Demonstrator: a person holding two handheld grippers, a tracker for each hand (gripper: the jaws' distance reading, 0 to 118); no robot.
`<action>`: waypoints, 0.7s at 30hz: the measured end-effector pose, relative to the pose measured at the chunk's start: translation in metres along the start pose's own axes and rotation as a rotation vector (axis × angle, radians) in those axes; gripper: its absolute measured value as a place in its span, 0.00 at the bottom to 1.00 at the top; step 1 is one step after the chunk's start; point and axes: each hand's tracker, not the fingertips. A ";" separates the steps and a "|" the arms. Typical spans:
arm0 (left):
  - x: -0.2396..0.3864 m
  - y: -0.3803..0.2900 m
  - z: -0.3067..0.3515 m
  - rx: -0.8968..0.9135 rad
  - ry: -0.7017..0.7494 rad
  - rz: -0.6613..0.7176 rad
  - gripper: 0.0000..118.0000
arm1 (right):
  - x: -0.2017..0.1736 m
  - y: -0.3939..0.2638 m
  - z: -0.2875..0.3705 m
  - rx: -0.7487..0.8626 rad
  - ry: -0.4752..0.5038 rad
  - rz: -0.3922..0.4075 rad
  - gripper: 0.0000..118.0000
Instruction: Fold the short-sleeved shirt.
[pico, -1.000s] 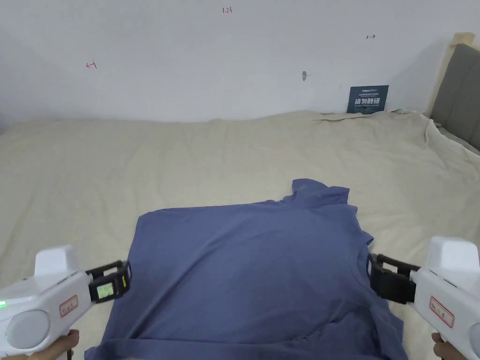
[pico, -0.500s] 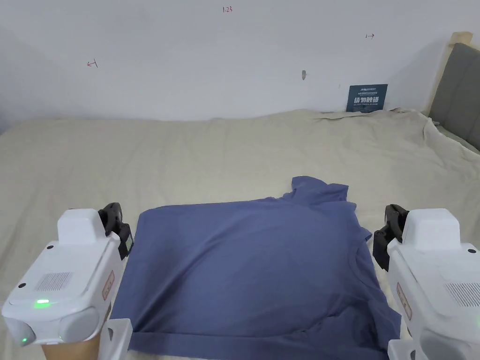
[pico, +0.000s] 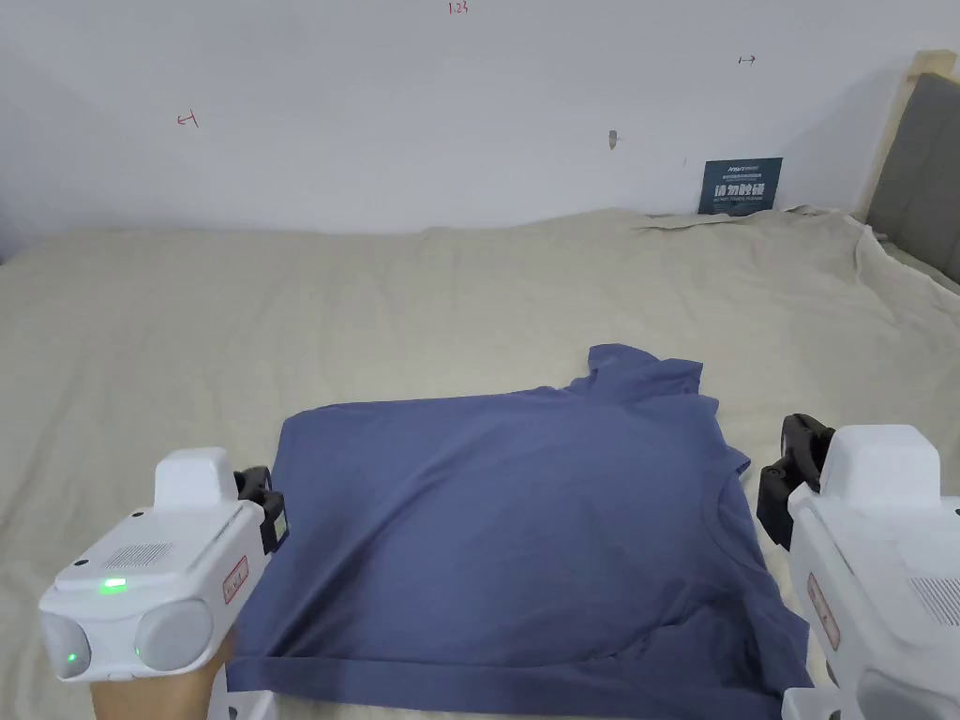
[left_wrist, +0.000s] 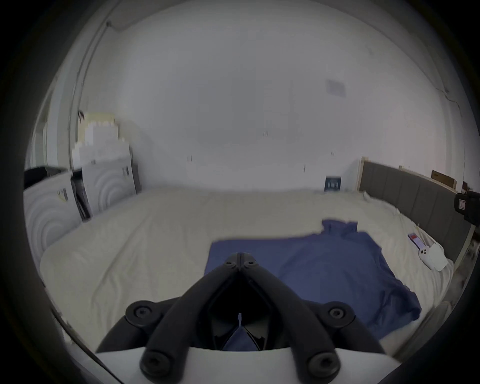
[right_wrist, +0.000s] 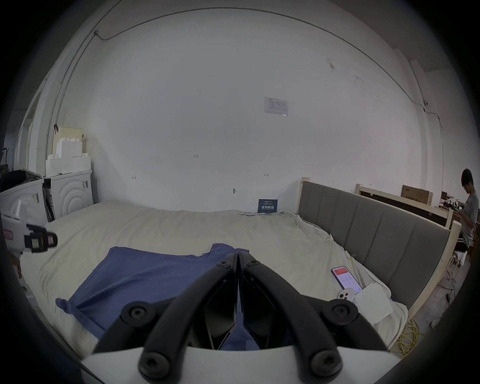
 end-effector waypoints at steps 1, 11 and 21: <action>-0.004 -0.003 -0.005 -0.040 0.010 0.020 0.00 | 0.000 -0.001 0.000 -0.005 0.000 0.000 0.01; -0.059 -0.065 -0.063 -0.494 0.015 0.198 0.64 | 0.014 -0.015 -0.006 -0.050 0.008 -0.015 0.01; -0.075 -0.096 -0.072 -0.580 0.113 0.164 0.71 | 0.027 -0.035 -0.014 -0.107 0.013 -0.025 0.01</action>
